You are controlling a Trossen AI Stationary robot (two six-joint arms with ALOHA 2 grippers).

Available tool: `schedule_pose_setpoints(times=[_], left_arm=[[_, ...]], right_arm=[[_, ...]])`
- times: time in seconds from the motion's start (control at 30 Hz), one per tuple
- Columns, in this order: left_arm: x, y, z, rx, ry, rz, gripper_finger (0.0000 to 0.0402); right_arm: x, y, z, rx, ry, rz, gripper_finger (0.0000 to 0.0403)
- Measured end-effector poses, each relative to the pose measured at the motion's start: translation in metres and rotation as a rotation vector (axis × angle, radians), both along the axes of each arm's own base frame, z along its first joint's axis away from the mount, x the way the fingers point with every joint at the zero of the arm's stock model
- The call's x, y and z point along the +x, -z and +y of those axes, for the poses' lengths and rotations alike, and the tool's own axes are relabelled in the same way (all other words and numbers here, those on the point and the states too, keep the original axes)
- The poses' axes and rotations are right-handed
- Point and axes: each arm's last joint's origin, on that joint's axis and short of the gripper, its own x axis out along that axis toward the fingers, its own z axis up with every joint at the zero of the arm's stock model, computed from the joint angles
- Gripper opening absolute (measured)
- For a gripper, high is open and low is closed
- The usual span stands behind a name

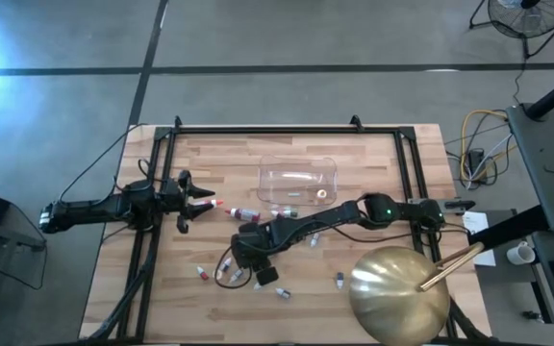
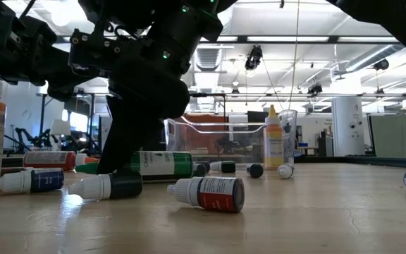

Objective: Pick & Place food coloring
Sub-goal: Put the large green food coloring bottle in the transparent bin

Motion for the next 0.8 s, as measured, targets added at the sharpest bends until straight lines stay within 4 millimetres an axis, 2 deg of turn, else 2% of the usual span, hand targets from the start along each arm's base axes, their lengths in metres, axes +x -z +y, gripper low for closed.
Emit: schedule_pose_setpoints(times=[0.13, 0.4, 0.63, 0.8], left_arm=[[0.000, 0.000, 0.000, 0.000, -0.001, 0.000, 0.0163], [0.000, 0.000, 0.000, 0.000, -0.001, 0.000, 0.0163], [0.000, 0.000, 0.000, 0.000, 0.000, 0.000, 0.0163], [0.000, 0.000, 0.000, 0.000, 0.000, 0.000, 0.0163]], right_arm=[[0.000, 0.000, 0.000, 0.001, 0.000, 0.003, 0.0114], [0.001, -0.003, -0.001, 0.014, 0.034, 0.000, 0.0113], [0.013, -0.031, -0.018, 0.051, 0.288, -0.095, 0.0107], [0.013, -0.028, -0.018, 0.041, 0.411, -0.119, 0.0106]])
